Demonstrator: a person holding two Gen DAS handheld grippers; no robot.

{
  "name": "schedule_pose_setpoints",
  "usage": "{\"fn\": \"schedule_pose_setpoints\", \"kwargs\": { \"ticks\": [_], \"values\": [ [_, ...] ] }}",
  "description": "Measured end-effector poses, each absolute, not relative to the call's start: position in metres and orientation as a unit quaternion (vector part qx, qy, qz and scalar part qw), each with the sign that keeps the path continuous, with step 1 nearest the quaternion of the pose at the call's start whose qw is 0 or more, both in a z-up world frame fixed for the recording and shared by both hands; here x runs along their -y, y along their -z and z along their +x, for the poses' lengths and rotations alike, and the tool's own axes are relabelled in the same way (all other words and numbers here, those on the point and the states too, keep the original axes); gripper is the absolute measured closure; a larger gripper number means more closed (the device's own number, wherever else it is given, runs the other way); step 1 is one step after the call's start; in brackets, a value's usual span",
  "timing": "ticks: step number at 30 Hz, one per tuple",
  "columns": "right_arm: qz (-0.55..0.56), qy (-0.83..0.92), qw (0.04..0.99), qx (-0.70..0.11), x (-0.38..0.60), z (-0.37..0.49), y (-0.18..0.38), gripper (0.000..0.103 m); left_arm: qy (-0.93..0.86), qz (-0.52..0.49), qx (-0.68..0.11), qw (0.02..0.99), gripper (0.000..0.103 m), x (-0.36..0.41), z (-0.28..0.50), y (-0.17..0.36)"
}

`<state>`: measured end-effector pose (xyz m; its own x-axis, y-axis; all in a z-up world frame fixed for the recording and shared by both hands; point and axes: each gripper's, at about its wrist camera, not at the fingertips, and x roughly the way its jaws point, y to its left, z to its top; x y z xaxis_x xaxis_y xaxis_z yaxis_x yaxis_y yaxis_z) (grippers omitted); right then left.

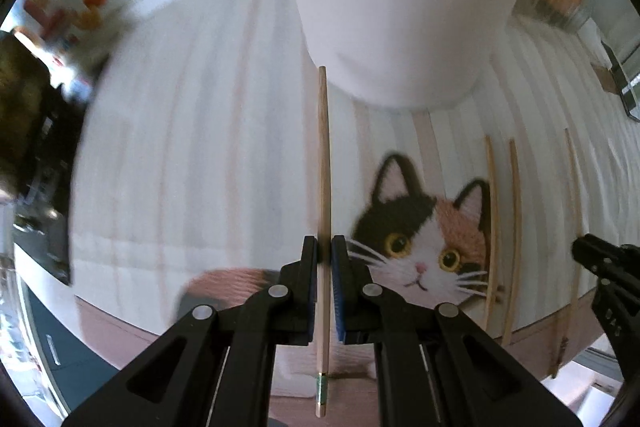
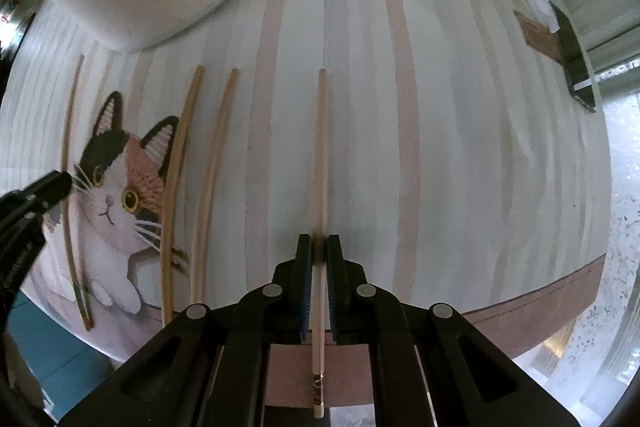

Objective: Organize utensils
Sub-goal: 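Lift the left tool's chopstick into the pink holder while the right tool inserts its chopstick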

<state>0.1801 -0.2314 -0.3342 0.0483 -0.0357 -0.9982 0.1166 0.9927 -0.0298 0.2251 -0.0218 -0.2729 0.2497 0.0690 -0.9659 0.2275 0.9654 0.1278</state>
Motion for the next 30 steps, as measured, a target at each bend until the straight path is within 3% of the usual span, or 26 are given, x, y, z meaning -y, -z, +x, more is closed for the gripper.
{"fn": "schedule_pose_setpoints", "kwargs": {
  "ticks": [12, 22, 30],
  "values": [
    [0.008, 0.049, 0.810, -0.585, 0.214, 0.180, 0.235, 0.096, 0.019, 0.088, -0.507, 0.857, 0.099, -0.011, 0.235, 0.162],
    [0.062, -0.008, 0.884, -0.464, 0.218, 0.208, 0.102, 0.096, 0.058, -0.027, -0.411, 0.910, 0.099, -0.037, 0.240, 0.014],
    [0.119, -0.047, 0.926, -0.356, 0.227, 0.255, 0.006, 0.096, 0.074, -0.041, -0.340, 0.937, 0.099, -0.022, 0.269, -0.059]
  ]
}}
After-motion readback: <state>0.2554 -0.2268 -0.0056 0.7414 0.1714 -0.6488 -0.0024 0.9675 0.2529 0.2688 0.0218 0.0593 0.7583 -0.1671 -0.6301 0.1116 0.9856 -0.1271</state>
